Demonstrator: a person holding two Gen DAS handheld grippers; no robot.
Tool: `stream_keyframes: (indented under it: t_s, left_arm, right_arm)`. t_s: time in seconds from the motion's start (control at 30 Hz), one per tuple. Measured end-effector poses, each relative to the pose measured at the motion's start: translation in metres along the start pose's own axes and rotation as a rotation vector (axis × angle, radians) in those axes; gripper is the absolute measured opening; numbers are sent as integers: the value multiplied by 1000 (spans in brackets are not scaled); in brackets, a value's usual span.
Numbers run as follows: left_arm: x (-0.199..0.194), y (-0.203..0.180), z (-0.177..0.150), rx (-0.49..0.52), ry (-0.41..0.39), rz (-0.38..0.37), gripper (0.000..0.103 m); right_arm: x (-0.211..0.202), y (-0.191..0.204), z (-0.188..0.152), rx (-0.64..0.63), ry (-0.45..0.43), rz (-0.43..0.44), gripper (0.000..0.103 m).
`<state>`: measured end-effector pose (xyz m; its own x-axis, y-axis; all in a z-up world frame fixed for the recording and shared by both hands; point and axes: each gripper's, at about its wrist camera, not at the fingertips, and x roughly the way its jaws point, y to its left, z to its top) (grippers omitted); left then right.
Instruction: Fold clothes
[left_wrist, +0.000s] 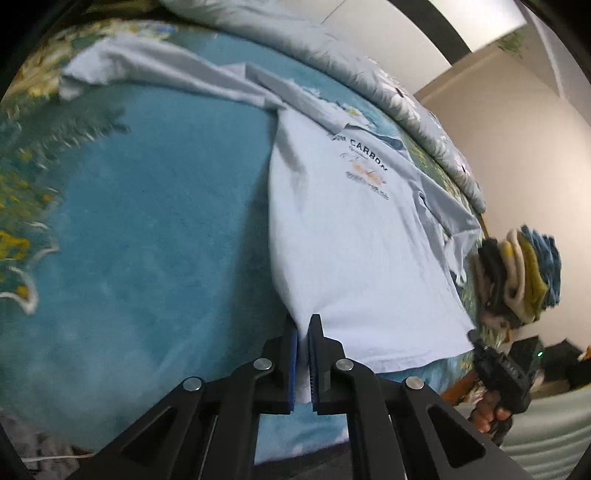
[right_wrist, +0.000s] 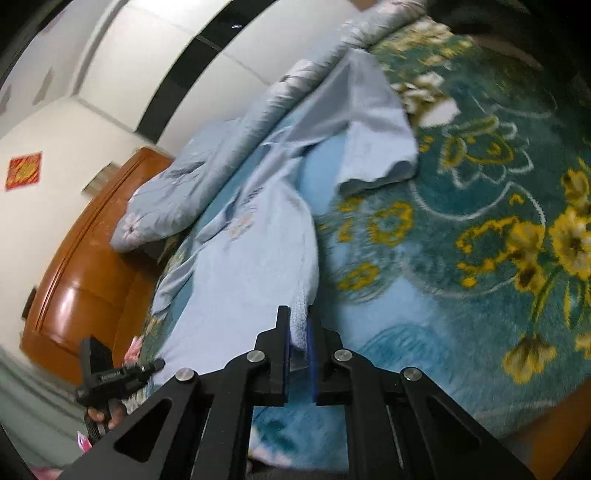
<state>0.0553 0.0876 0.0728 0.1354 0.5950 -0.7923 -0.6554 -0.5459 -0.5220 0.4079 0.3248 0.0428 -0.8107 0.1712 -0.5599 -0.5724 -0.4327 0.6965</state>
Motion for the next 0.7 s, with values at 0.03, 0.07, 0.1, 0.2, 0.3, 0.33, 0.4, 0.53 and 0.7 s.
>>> stream_keyframes:
  t_s: [0.03, 0.07, 0.1, 0.2, 0.3, 0.33, 0.4, 0.53, 0.7]
  left_arm:
    - [-4, 0, -5, 16, 0, 13, 5]
    - [-2, 3, -10, 18, 12, 26, 6]
    - [1, 7, -15, 15, 27, 36, 6]
    - [15, 24, -20, -43, 58, 24, 6]
    - [13, 23, -18, -23, 49, -4, 7]
    - [8, 19, -16, 7, 40, -12, 9]
    - [-4, 14, -12, 60, 8, -36, 10]
    - [-29, 13, 1, 146, -84, -41, 28]
    - [-10, 9, 59, 145, -126, -44, 40]
  right_arm:
    - [-3, 4, -4, -15, -2, 10, 8]
    - [-6, 8, -9, -30, -3, 20, 8]
    - [-4, 6, -11, -27, 6, 7, 8]
    - [3, 0, -17, -19, 36, -36, 8]
    - [5, -7, -19, -8, 59, -58, 8]
    - [4, -5, -19, -23, 58, -58, 10]
    - [-1, 1, -16, -44, 46, -55, 13]
    - [-18, 3, -2, -74, -5, -93, 37]
    - [-1, 20, 52, -116, -9, -171, 39]
